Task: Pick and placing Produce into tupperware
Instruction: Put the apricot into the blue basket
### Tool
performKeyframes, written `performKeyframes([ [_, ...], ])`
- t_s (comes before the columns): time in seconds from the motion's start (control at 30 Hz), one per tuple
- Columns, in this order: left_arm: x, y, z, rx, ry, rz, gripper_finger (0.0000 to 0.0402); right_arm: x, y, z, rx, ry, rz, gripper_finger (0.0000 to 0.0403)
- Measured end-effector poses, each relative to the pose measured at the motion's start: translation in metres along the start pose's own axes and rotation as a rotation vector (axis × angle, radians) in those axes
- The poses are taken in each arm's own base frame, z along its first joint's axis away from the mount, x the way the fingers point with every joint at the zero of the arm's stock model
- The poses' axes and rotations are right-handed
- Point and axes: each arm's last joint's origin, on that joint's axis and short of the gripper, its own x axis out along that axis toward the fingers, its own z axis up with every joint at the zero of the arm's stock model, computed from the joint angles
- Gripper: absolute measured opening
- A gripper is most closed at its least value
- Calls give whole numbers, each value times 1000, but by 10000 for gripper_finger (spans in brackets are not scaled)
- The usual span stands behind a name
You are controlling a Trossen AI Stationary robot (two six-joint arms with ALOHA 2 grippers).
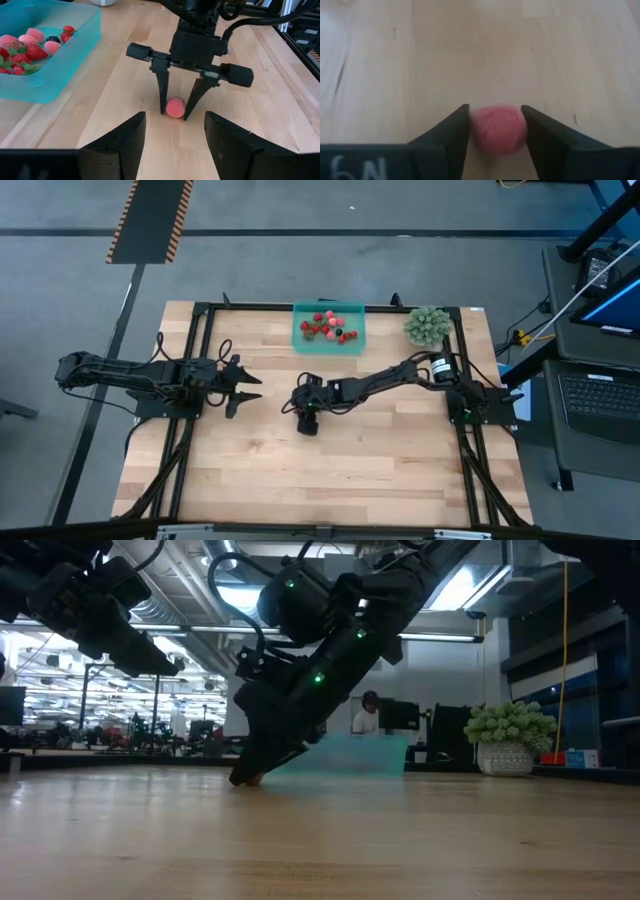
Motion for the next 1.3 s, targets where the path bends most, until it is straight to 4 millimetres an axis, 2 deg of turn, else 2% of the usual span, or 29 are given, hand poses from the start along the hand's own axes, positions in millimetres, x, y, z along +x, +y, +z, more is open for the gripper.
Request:
performKeyframes([
  [0.27,0,0,0,0,0,0,195,0,-1,1,49,-13,-12,124],
  [0.6,0,0,0,0,0,0,195,-2,-1,3,182,-21,-6,120],
  [0.77,0,0,0,0,0,0,195,-17,-5,17,143,-70,-3,120],
  [1.07,0,0,0,0,0,0,195,-57,-26,48,182,-188,-21,119],
  [1.3,0,0,0,0,0,0,195,-65,-48,55,198,-214,-61,121],
])
